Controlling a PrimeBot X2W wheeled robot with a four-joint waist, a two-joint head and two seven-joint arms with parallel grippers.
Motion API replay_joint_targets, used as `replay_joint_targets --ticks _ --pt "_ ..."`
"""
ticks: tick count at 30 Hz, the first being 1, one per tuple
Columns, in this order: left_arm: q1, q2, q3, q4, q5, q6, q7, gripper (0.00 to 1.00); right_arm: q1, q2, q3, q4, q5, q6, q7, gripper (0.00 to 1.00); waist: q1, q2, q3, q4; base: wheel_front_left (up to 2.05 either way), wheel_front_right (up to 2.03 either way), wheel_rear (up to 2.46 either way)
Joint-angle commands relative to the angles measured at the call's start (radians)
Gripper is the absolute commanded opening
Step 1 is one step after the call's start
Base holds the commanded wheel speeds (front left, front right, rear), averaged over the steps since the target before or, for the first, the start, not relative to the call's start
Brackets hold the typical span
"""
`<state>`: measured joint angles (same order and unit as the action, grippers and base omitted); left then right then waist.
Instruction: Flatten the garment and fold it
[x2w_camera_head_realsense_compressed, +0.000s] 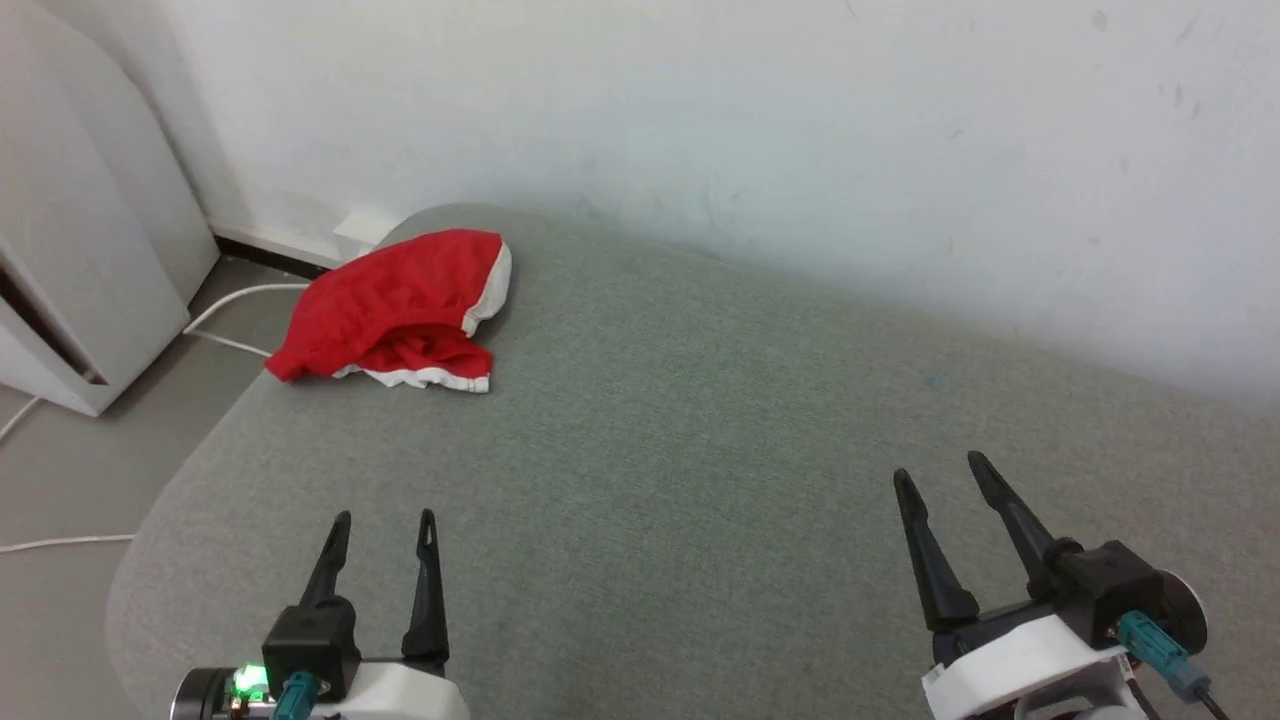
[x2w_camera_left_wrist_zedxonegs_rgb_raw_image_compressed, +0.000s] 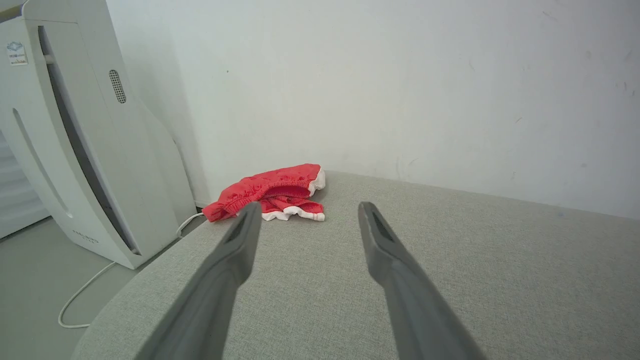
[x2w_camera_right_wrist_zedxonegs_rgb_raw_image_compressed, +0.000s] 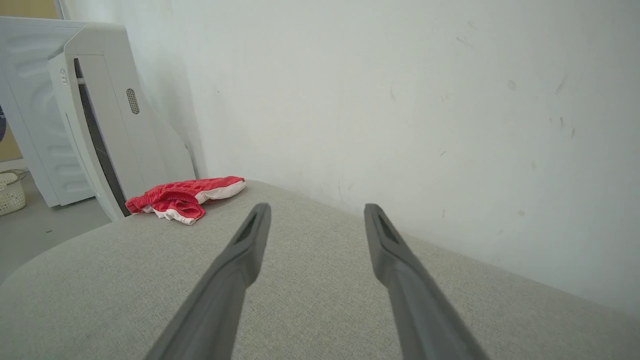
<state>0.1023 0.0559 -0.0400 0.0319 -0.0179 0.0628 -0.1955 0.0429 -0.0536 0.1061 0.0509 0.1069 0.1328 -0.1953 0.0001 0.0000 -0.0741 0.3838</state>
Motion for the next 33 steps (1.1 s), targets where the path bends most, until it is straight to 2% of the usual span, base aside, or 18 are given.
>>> replay_joint_targets --ticks 1,21,33 --pt "0.009 0.003 -0.003 0.003 -0.007 0.007 -0.008 1.0 0.009 0.003 0.005 0.004 0.006 -0.002 -0.008 1.0 0.0 0.0 -0.001 0.009 0.0 0.0 0.0" --pt "0.033 0.006 -0.02 0.001 -0.007 0.018 -0.05 1.0 0.026 0.003 0.019 0.025 0.017 -0.002 -0.05 1.0 -0.0001 0.0 -0.015 0.086 0.0 0.0 0.0" --pt "0.031 0.01 -0.042 -0.005 -0.01 0.004 -0.066 1.0 0.024 0.003 0.015 0.041 0.016 -0.002 -0.066 1.0 -0.0001 0.0 0.0 0.105 0.0 0.0 0.0"
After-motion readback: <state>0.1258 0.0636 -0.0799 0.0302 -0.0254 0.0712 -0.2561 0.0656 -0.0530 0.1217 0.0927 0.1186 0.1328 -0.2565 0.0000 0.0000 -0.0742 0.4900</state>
